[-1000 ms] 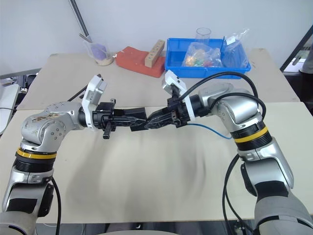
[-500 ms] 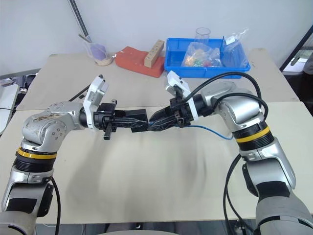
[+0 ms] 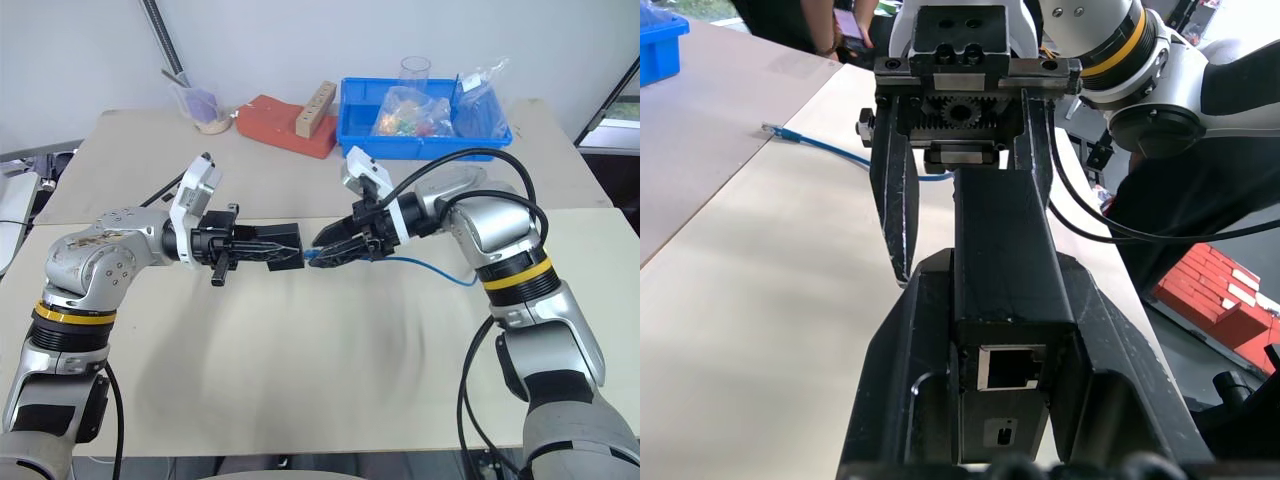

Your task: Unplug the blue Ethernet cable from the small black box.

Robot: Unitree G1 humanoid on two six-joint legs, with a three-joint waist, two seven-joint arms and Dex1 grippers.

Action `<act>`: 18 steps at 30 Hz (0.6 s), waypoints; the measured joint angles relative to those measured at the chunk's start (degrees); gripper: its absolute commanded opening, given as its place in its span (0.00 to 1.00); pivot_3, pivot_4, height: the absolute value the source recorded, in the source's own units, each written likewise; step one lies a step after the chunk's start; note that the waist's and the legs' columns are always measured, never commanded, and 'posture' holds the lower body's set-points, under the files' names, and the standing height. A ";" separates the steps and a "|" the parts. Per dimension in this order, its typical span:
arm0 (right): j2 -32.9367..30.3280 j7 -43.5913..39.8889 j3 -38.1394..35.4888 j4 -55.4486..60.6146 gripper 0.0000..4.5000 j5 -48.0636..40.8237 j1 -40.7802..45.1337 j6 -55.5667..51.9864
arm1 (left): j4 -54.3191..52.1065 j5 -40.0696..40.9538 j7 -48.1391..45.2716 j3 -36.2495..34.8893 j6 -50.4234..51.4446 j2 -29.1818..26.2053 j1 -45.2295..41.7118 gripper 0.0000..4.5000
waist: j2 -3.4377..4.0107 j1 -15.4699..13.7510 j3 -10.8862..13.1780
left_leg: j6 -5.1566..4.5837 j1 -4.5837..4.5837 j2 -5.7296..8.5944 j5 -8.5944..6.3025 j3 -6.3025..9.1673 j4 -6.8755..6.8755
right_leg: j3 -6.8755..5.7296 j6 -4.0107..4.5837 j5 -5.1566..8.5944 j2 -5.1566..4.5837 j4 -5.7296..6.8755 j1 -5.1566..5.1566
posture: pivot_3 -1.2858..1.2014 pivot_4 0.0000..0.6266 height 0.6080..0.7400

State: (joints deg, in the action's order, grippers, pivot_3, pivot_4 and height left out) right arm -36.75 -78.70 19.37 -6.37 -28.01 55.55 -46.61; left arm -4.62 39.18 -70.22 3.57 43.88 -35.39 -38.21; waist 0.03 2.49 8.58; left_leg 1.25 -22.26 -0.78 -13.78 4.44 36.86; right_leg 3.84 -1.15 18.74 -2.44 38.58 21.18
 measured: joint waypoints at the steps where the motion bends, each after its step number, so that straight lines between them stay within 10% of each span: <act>1: 0.09 -0.14 0.00 0.00 0.24 0.01 0.00 0.00 | 0.00 -0.10 0.07 -0.03 0.00 -0.01 0.00 0.13 | 0.00 -0.01 0.00 | 0.00 0.00 -0.01 0.00 0.00 0.00 | 0.00 0.00 0.00 0.00 0.00 0.00 | 0.52 0.24 1.00; 5: 0.49 -1.13 0.08 0.03 0.01 0.04 0.00 0.14 | 0.00 -0.75 0.46 -0.40 -0.09 -0.08 0.00 0.13 | 0.00 0.04 0.00 | 0.00 0.00 -0.01 0.00 0.00 0.00 | 0.00 0.00 0.00 0.01 0.00 0.00 | 0.52 0.24 1.00; 16: 0.64 -2.49 0.07 -0.04 0.01 0.57 0.01 0.14 | -0.03 -0.82 0.17 -0.34 -0.09 -0.09 0.02 0.13 | 0.00 0.01 0.00 | 0.00 0.00 0.00 0.00 0.00 0.00 | 0.00 0.00 0.00 0.00 0.00 0.00 | 0.52 0.24 1.00; 18: 0.64 -2.70 0.07 -0.04 0.20 0.68 0.01 0.14 | -0.04 -0.82 0.05 -0.31 -0.09 -0.08 0.02 0.13 | 0.00 0.01 0.00 | 0.00 0.00 -0.01 0.00 0.00 0.00 | 0.00 0.00 0.00 0.00 0.00 0.00 | 0.52 0.24 1.00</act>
State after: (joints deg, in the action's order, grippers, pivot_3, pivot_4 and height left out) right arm -36.11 -81.40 19.44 -6.41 -27.33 55.56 -46.46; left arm -4.65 38.36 -70.17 3.26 43.79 -35.47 -38.20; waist 0.03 2.50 8.58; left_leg 1.25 -22.26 -0.78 -13.78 4.45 36.86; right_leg 3.84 -1.15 18.74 -2.44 38.58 21.18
